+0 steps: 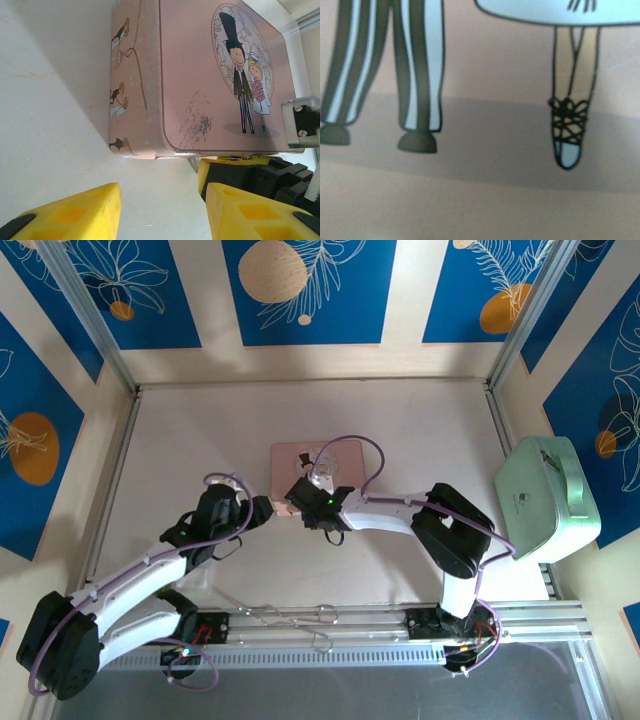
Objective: Unlock the padlock with the key
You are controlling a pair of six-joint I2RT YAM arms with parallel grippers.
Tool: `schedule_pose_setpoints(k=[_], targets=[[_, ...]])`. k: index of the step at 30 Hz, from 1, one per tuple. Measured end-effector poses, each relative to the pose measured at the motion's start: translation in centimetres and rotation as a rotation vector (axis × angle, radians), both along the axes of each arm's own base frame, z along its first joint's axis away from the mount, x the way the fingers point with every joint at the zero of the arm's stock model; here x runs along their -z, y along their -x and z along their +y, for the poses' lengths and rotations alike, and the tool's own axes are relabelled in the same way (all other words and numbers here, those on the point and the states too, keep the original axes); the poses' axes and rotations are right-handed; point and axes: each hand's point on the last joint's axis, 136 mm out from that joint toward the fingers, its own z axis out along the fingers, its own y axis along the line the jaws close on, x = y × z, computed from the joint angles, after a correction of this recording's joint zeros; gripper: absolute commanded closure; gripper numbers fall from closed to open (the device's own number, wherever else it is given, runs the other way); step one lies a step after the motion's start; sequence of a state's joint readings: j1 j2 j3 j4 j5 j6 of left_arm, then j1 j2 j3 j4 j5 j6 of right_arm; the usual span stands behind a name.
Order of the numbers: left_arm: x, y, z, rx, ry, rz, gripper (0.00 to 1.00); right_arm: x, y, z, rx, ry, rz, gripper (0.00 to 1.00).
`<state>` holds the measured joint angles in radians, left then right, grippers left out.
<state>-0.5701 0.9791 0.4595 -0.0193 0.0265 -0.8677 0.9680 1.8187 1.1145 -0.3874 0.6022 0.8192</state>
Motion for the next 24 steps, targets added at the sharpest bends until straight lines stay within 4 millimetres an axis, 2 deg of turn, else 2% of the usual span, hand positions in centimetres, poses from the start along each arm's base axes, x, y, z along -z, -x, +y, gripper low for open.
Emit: schedule_pose_setpoints(k=[24], targets=[[0.22,-0.28,-0.19,0.0,0.004,-0.005,0.53,0.01,-0.09,-0.17,0.028,0.054,0.035,0.65]])
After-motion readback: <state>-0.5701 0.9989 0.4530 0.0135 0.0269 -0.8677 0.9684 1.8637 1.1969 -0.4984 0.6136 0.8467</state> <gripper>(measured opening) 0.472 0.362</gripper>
